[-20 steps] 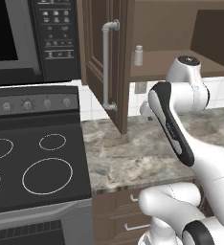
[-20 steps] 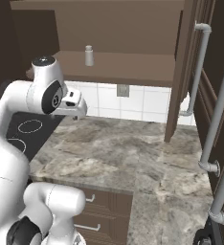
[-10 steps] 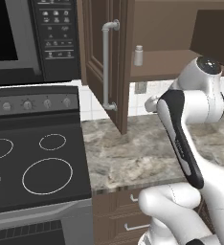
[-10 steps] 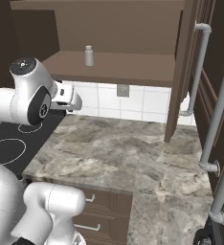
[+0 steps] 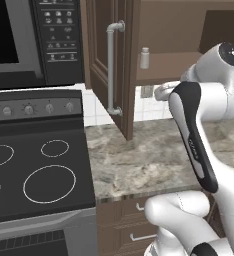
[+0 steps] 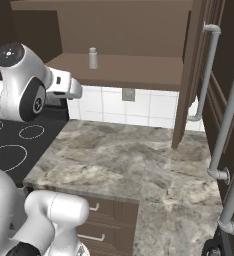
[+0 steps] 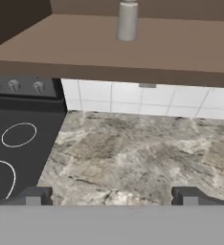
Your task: Retrieve the shaker from the cabinet and place it next the steak on a plate on the dining table.
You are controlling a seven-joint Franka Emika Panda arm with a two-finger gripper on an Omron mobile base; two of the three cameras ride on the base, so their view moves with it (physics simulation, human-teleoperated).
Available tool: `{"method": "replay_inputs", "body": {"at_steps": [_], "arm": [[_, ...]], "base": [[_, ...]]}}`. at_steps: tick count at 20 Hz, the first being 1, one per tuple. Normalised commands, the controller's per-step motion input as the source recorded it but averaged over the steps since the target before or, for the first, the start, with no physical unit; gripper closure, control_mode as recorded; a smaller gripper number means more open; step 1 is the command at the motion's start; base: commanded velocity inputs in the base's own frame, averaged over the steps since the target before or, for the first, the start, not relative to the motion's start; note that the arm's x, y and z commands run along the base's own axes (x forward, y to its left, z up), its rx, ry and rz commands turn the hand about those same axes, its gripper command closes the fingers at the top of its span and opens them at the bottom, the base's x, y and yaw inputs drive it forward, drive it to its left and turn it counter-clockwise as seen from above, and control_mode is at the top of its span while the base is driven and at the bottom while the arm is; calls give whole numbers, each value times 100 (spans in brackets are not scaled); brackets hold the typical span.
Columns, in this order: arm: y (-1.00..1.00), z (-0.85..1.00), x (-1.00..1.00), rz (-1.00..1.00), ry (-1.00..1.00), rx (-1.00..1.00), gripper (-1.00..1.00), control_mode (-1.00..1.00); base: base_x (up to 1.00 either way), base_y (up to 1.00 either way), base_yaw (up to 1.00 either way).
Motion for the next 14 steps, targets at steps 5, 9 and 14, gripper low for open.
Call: {"method": "replay_inputs", "body": {"at_steps": [5, 9, 14], "arm": [[0, 37, 9, 0, -10, -1, -100, -100], [-5, 27, 23, 0, -6, 0, -100, -100], [-11, 6, 30, 0, -5, 0, -100, -100]], "base": [[0, 0, 0], [0, 0, 0], [0, 0, 0]]}}
